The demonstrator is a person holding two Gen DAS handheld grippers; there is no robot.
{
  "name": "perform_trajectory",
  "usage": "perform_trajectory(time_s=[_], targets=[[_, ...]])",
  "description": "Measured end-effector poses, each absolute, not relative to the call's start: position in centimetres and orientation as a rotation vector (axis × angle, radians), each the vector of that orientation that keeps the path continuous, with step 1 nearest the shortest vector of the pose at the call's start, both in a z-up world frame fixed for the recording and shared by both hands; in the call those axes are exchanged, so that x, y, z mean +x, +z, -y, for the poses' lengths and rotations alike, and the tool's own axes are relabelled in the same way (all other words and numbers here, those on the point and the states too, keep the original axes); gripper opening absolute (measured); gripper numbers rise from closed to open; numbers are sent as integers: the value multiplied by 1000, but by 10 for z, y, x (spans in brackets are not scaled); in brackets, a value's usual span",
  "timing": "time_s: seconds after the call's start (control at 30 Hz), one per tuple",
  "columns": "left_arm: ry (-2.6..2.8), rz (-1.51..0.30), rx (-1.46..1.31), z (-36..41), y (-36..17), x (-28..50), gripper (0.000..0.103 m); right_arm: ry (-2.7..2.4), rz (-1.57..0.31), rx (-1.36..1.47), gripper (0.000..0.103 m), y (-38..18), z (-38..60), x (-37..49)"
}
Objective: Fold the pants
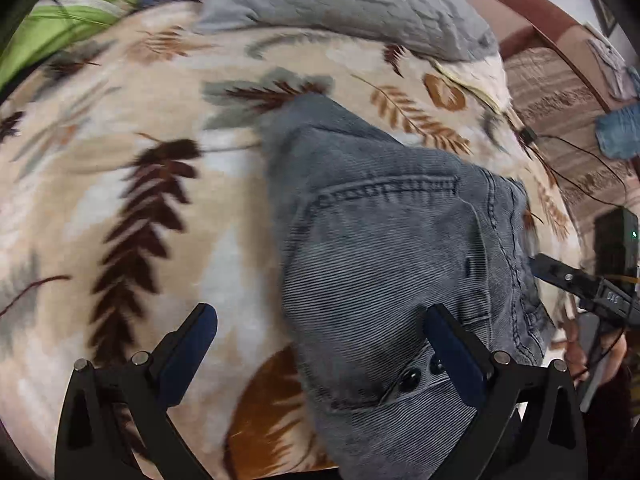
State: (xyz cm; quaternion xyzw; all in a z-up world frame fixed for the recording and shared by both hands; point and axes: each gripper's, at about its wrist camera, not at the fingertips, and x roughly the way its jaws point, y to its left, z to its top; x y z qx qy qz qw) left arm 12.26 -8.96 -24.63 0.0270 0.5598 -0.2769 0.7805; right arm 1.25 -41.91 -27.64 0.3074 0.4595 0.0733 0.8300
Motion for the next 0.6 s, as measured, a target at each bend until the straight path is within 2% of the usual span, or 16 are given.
perform_trajectory(time_s=[0.17, 0.2, 0.23, 0.27, 0.3, 0.33, 0.37, 0.47, 0.6], targets=[[-667, -1233, 12, 99, -253, 127, 103, 274, -1004, 555, 90, -275, 379, 31], [-688, -1231, 7, 102, -253, 126, 101, 264, -1002, 515, 90, -275, 370, 33], [-704, -1228, 10, 104, -253, 125, 93, 257, -1000, 497, 90, -274, 365, 34], [-715, -1224, 21, 108, -252, 124, 89, 261, -989, 498, 84, -274, 364, 33], [-709, -1217, 34, 111, -251, 123, 87, 296, -963, 532, 74, -270, 366, 31], [-712, -1212, 35, 112, -249, 123, 84, 293, -953, 539, 56, -268, 368, 30], [-720, -1206, 31, 114, -247, 124, 83, 280, -948, 524, 51, -265, 368, 30], [-724, -1184, 21, 117, -238, 126, 72, 255, -948, 463, 44, -260, 361, 31], [-726, -1144, 62, 123, -221, 131, 37, 264, -876, 433, 39, -236, 357, 32]])
